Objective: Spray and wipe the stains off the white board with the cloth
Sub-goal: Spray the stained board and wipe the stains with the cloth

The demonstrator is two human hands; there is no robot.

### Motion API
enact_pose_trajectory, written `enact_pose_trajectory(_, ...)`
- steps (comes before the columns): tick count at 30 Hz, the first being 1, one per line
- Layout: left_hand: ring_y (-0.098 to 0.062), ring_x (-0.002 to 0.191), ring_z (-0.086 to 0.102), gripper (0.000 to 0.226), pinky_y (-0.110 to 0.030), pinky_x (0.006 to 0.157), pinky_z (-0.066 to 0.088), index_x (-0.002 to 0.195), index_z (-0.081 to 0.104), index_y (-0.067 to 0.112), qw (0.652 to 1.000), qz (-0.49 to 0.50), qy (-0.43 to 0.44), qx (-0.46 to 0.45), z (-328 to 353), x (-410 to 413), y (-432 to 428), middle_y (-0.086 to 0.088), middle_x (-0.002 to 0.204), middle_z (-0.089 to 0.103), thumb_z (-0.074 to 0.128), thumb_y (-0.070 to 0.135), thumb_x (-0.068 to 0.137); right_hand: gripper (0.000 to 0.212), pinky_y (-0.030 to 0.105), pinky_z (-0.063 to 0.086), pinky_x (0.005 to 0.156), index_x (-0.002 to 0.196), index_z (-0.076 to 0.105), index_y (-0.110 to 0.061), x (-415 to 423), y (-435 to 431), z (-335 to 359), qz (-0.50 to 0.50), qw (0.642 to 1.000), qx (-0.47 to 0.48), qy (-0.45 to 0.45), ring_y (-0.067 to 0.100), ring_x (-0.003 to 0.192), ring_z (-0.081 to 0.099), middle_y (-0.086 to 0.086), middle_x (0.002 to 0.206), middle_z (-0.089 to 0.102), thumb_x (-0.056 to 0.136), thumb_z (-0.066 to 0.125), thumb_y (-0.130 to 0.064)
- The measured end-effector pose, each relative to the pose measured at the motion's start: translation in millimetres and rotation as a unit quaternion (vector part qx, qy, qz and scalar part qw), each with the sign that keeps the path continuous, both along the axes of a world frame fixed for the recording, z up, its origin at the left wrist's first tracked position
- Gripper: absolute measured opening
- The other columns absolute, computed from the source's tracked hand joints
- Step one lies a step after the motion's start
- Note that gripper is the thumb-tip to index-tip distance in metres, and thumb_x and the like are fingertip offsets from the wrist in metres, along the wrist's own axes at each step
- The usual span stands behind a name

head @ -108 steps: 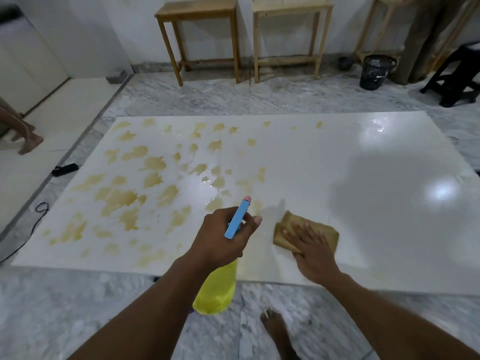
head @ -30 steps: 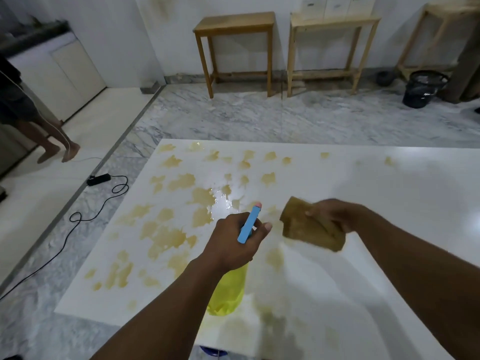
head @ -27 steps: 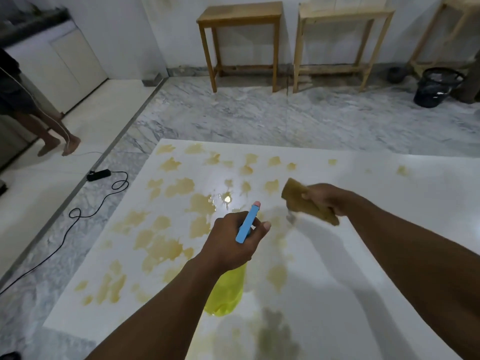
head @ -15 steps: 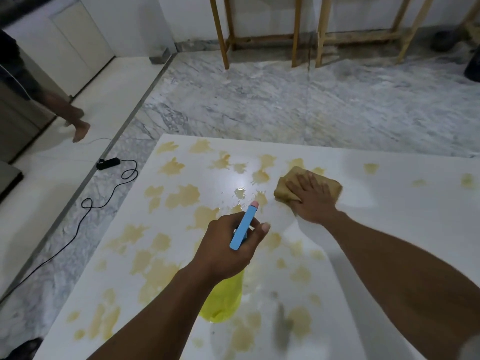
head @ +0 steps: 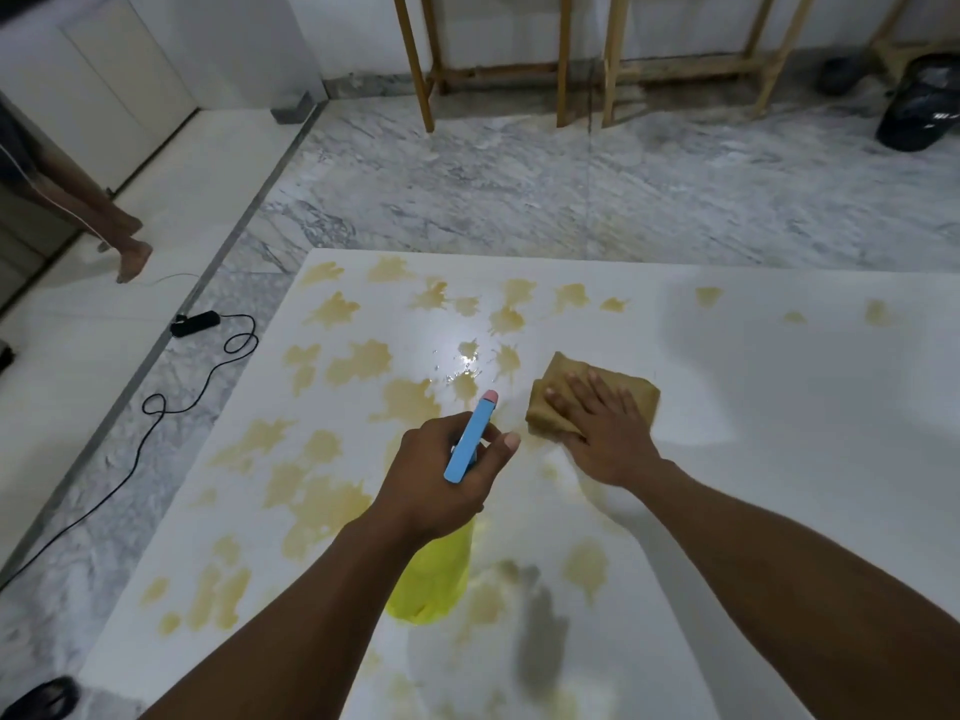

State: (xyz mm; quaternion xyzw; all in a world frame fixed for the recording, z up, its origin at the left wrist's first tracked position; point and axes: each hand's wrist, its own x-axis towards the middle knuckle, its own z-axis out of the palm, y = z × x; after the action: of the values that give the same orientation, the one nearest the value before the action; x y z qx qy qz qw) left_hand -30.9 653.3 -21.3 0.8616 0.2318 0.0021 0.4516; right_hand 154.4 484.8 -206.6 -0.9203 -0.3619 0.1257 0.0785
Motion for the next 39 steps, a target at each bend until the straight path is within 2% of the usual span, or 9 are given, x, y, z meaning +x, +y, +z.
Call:
enact_pose_trajectory(9,-0.021,0.052,0.074,0.030,-0.031,0.061,0.063,0.093,0.068,0.018,0.999,-0.020,-0.031,0.003,18.2,-151.0,-48.0,-0.017,0.073,0.073,0.071,0.048,0.095,0.060,0.051,0.017,0.114,0.150,0.034,-0.042,-194.9,-69.3,-0.5,0.000,1.000,0.019,-0.009,0.026,0.148,0.032,-0.003,0.160,0.035,0.091,0.037,-0.049)
enact_pose_trajectory(14,-0.023,0.052,0.074,0.027,-0.018,0.054,0.056,0.090,0.066,0.019,0.999,-0.006,-0.022,-0.023,21.6,-240.0,-68.0,-0.023,0.072,0.071,0.071,0.045,0.096,0.063,0.047,0.003,0.122,0.152,0.014,-0.052,-284.9,-95.9,12.2,-0.009,0.999,-0.008,0.049,0.014,0.155,-0.003,-0.020,0.163,-0.002,0.089,0.009,-0.061)
enact_pose_trajectory(17,-0.024,0.051,0.074,0.028,-0.022,0.055,0.057,0.085,0.065,0.021,0.999,-0.005,-0.022,-0.025,23.8,-266.9,-71.1,-0.011,0.060,0.066,0.071,0.046,0.096,0.049,0.044,-0.001,0.123,0.153,0.022,-0.049,-308.6,-101.6,30.2,-0.014,0.994,-0.005,0.110,0.011,0.154,-0.005,-0.019,0.165,0.002,0.104,0.025,-0.049)
enact_pose_trajectory(21,-0.018,0.049,0.072,0.029,-0.030,0.059,0.061,0.082,0.064,0.023,0.999,-0.008,-0.039,-0.023,31.6,-273.5,-63.9,-0.008,0.060,0.064,0.071,0.049,0.095,0.046,0.041,0.037,0.112,0.145,0.047,-0.038,-293.9,-97.9,70.4,-0.096,0.972,0.020,0.216,0.020,0.135,0.050,-0.003,0.152,0.047,0.101,0.039,-0.052)
enact_pose_trajectory(24,-0.019,0.051,0.074,0.029,-0.023,0.058,0.059,0.083,0.062,0.024,0.999,-0.010,-0.041,-0.021,37.4,-256.4,-49.7,-0.017,0.069,0.071,0.070,0.050,0.095,0.034,0.033,0.055,0.062,0.120,0.065,-0.016,-255.0,-86.2,102.6,-0.224,0.880,0.215,0.359,0.017,0.065,0.067,0.013,0.105,0.070,0.103,0.047,-0.040)
enact_pose_trajectory(27,-0.019,0.052,0.074,0.031,-0.017,0.056,0.056,0.090,0.066,0.021,0.999,-0.001,-0.035,-0.019,39.7,-225.9,-29.9,-0.017,0.072,0.073,0.070,0.051,0.095,0.043,0.050,0.054,0.097,0.123,0.061,0.001,-198.5,-77.8,108.8,-0.305,0.722,0.327,0.527,0.034,0.105,0.069,0.024,0.119,0.069,0.097,0.060,-0.033)
enact_pose_trajectory(29,-0.019,0.052,0.074,0.033,-0.021,0.058,0.059,0.093,0.067,0.018,0.999,-0.001,-0.035,-0.021,36.0,-195.5,-14.3,-0.014,0.070,0.072,0.071,0.051,0.094,0.047,0.053,0.052,0.099,0.127,0.060,-0.003,-156.1,-59.3,112.9,-0.300,0.686,0.307,0.587,0.040,0.115,0.065,0.025,0.124,0.067,0.091,0.067,-0.032)
enact_pose_trajectory(34,-0.022,0.053,0.074,0.032,-0.036,0.064,0.065,0.094,0.068,0.019,0.999,-0.009,-0.041,-0.025,28.5,-116.0,25.2,-0.012,0.071,0.072,0.071,0.051,0.094,0.042,0.054,0.053,0.097,0.126,0.060,0.001,-45.6,6.8,133.3,-0.275,0.742,0.248,0.559,0.039,0.108,0.067,0.024,0.121,0.068,0.089,0.065,-0.017)
enact_pose_trajectory(39,-0.021,0.055,0.074,0.033,-0.041,0.068,0.065,0.092,0.068,0.023,0.999,0.005,-0.042,-0.023,27.8,-44.7,65.2,-0.010,0.073,0.074,0.069,0.056,0.093,0.028,0.033,0.049,0.063,0.114,0.067,-0.012,56.1,97.2,154.2,-0.206,0.889,0.208,0.351,0.027,0.080,0.063,0.016,0.102,0.070,0.090,0.052,-0.011)
